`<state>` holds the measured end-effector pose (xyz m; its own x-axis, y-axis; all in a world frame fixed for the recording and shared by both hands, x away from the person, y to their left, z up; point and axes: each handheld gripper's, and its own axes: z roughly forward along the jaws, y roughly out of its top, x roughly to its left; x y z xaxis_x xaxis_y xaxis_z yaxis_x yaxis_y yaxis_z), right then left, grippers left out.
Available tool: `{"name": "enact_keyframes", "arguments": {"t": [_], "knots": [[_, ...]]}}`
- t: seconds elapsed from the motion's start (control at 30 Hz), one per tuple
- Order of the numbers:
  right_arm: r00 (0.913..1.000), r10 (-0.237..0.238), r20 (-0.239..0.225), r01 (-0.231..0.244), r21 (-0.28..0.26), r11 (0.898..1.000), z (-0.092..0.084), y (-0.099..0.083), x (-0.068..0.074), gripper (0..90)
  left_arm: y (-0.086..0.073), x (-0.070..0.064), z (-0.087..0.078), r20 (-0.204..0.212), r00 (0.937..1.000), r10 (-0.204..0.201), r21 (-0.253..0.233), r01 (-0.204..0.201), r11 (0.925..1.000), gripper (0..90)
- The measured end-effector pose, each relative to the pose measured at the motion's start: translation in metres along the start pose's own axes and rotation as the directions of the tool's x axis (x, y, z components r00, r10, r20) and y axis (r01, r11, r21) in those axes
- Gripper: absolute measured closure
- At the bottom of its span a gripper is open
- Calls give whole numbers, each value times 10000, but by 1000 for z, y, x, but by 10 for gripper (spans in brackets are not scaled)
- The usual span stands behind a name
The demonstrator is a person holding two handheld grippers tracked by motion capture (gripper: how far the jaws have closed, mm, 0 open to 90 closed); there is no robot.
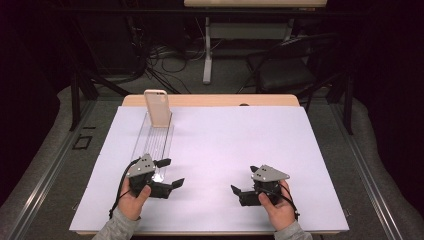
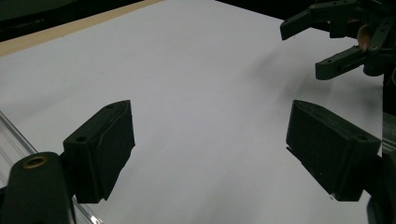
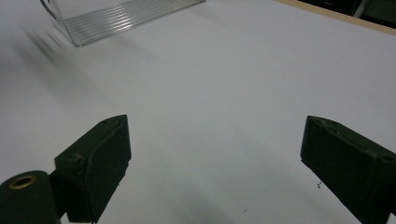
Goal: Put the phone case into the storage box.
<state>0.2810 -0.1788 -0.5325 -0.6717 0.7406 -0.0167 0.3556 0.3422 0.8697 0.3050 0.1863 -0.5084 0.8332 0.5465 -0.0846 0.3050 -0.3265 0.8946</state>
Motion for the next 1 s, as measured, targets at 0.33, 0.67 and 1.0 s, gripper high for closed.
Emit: {"name": "enact_keyframes", "arguments": {"t": [0.33, 0.67, 1.0], "knots": [[9999, 117, -107, -116, 65, 9999, 5, -4, -1, 83, -2, 0, 1, -55, 10000, -25, 6, 25, 10000, 156], [9998, 181, -83, -180, 114, 9998, 5, -5, -2, 84, -2, 2, 0, -72, 9999, -114, 16, 114, 9999, 156], [9998, 215, -57, -214, 140, 9997, 5, -6, -4, 83, -2, 3, -1, -117, 9998, -177, 14, 177, 9998, 156]]}}
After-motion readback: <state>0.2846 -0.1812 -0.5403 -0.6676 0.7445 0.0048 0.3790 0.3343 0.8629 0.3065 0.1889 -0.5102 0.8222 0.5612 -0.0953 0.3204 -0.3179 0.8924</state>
